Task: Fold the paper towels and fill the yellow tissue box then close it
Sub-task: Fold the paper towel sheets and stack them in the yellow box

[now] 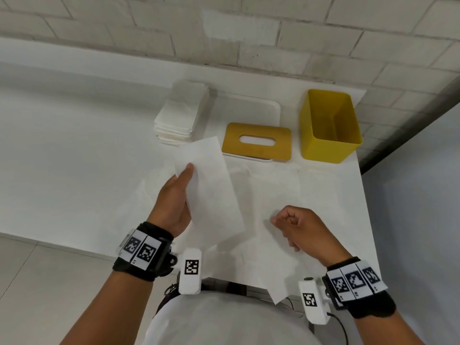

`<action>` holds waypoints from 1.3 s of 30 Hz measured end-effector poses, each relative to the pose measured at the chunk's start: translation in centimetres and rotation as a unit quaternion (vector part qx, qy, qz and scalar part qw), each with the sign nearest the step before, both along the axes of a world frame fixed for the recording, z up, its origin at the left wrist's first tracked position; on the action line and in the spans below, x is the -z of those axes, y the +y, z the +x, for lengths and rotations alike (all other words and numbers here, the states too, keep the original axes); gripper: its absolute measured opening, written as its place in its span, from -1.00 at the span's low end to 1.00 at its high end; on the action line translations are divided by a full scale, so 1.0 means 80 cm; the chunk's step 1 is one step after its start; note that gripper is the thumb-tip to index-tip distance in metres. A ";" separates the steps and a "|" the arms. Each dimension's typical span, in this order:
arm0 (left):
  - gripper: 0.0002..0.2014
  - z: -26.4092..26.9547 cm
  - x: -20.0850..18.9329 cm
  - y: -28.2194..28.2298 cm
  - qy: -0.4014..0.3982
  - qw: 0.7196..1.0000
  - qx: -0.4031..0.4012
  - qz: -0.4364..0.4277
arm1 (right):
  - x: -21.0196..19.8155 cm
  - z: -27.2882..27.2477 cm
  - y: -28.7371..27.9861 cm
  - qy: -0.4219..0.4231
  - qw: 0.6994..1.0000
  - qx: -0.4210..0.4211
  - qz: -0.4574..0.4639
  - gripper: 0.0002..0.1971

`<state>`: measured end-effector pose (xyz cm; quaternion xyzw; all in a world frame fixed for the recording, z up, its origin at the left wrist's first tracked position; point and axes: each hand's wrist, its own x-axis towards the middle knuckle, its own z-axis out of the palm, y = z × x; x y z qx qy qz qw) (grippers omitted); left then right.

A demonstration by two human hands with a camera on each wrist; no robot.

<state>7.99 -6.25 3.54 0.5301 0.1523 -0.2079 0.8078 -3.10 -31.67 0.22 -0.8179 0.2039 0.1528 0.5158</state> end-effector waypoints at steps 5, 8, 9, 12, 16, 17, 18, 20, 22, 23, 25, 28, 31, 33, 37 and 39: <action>-0.66 -0.005 0.015 0.014 0.022 0.999 -0.019 0.018 | 0.026 0.037 -0.013 -0.040 0.992 0.103 -0.055 -0.88; -0.66 -0.014 0.022 0.018 0.027 0.999 -0.002 0.027 | 0.034 0.062 0.001 -0.024 0.993 0.093 -0.072 -0.65; -0.65 -0.016 0.024 0.019 0.028 0.999 0.002 0.031 | 0.036 0.070 0.008 -0.015 0.993 0.078 -0.089 -0.57; -0.66 -0.023 0.027 0.021 0.036 0.999 0.000 0.032 | 0.041 0.091 0.023 -0.002 0.989 0.065 -0.131 -0.39; -0.67 -0.028 0.028 0.026 0.042 0.999 -0.029 0.006 | 0.051 0.108 0.037 0.017 0.979 0.046 -0.199 -0.23; -0.68 -0.029 0.028 0.027 0.041 0.999 -0.031 0.006 | 0.053 0.109 0.040 0.025 0.976 0.039 -0.212 -0.21; -0.69 -0.030 0.028 0.029 0.040 0.999 -0.033 0.007 | 0.054 0.110 0.041 0.032 0.974 0.035 -0.223 -0.20; -0.68 -0.031 0.029 0.032 0.042 0.999 -0.033 0.010 | 0.056 0.111 0.042 0.036 0.971 0.032 -0.236 -0.19; -0.66 -0.032 0.031 0.035 0.045 0.998 -0.034 0.013 | 0.057 0.113 0.041 0.036 0.971 0.034 -0.234 -0.20; -0.65 -0.033 0.032 0.036 0.046 0.998 -0.035 0.016 | 0.057 0.114 0.041 0.035 0.972 0.036 -0.230 -0.22; -0.64 -0.035 0.034 0.037 0.048 0.998 -0.035 0.019 | 0.059 0.114 0.039 0.031 0.974 0.037 -0.222 -0.37; -0.64 -0.037 0.034 0.037 0.053 0.998 -0.032 0.020 | 0.063 0.110 0.038 -0.001 0.975 0.050 -0.218 -0.69; -0.65 -0.038 0.035 0.036 0.053 0.998 -0.033 0.021 | 0.065 0.100 0.036 -0.069 0.970 0.091 -0.214 -0.75; -0.65 -0.037 0.035 0.034 0.052 0.998 -0.032 0.023 | 0.067 0.096 0.033 -0.115 0.968 0.161 -0.155 -0.81; -0.66 -0.037 0.034 0.031 0.048 0.998 -0.027 0.025 | 0.067 0.089 0.022 -0.154 0.957 0.243 -0.044 -0.87; -0.68 -0.035 0.032 0.030 0.043 0.999 -0.021 0.026 | 0.053 0.086 0.019 -0.188 0.947 0.257 -0.035 -0.82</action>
